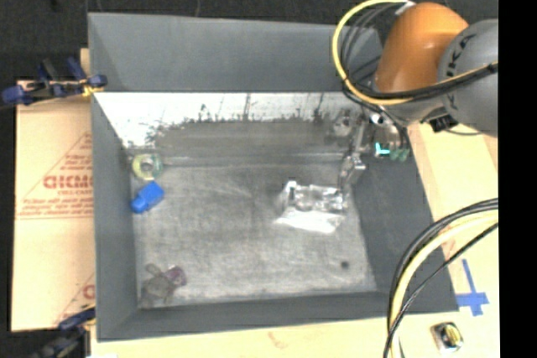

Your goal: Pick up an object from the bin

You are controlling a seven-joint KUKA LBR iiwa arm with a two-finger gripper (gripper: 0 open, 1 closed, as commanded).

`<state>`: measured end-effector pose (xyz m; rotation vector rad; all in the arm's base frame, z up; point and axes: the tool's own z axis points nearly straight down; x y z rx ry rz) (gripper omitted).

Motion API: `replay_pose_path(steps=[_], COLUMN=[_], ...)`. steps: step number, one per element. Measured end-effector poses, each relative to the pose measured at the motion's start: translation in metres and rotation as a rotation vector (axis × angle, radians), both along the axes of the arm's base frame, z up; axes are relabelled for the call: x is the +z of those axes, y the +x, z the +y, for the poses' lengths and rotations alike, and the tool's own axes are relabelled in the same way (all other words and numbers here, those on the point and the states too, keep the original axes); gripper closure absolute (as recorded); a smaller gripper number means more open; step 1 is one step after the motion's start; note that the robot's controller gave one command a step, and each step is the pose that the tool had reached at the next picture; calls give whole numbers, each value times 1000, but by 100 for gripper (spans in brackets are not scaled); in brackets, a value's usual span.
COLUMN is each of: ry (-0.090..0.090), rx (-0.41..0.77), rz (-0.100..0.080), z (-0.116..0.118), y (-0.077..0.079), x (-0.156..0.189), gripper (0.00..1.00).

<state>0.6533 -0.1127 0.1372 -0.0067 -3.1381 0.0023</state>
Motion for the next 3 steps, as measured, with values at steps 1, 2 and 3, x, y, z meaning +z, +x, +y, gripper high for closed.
replay_pose_path(steps=[1, 2, 3], ry=[-2, 0, -4], rx=[46, 50, 105], rz=[-21, -5, -18], z=[16, 25, 36], y=[-30, -84, -69], x=[-31, -13, -64], gripper=[0, 0, 0])
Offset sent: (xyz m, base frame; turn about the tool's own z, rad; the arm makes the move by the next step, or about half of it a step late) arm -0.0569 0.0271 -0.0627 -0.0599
